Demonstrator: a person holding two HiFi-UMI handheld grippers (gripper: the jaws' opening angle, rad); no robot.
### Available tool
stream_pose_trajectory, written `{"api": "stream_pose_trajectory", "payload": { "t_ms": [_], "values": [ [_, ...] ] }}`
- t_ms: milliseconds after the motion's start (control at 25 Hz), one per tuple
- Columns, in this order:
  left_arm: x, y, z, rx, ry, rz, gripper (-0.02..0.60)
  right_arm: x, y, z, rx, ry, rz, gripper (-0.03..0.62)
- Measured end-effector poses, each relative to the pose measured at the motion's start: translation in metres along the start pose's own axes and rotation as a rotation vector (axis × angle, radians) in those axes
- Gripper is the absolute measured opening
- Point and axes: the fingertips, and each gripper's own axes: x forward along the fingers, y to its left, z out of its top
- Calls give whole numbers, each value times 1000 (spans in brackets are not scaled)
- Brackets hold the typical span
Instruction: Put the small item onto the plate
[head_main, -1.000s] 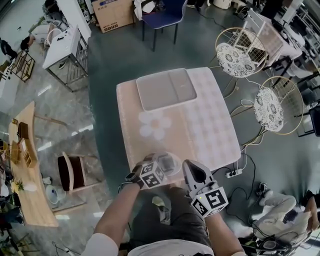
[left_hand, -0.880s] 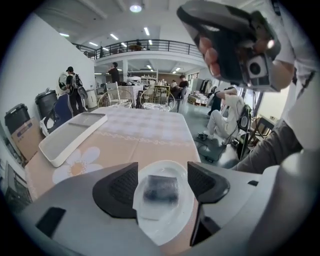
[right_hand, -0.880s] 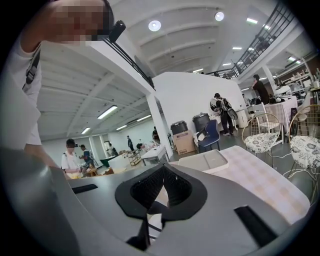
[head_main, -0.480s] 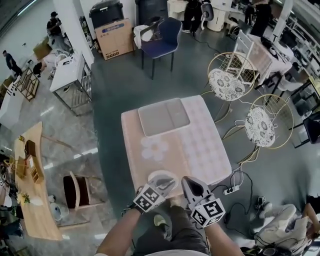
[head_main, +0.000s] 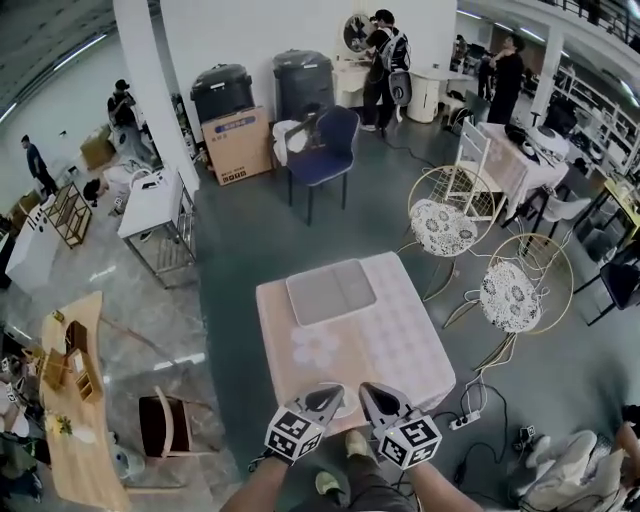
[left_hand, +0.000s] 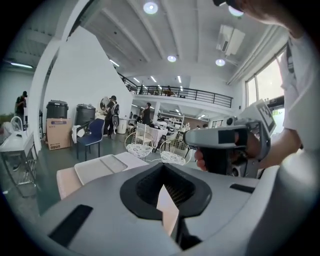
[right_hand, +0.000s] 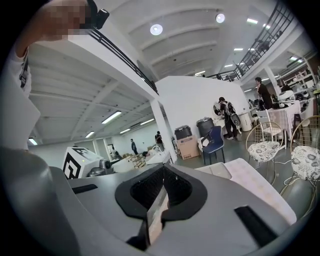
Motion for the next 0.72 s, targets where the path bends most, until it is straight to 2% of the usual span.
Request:
{"api": "stream_pose_trajectory", "payload": {
  "t_ms": [120,280,400,560,720],
  "values": [
    [-9,-4,17,-8,-51,34,3,4,8,5,-21,-5,6,14],
    [-28,-6,46,4,-141,115,3,7,18,15,-27,-18,11,14],
    [-39,-11,62,-14,-195,141,3,6,24,24,-29,-33,10,14],
    [-45,-16,68,-54,-212,143,3,7,33,28,-43,-18,6,12],
    [-45,-20,75,-47,-225,142,3,7,36,27,-63,0,1,12]
  ]
}}
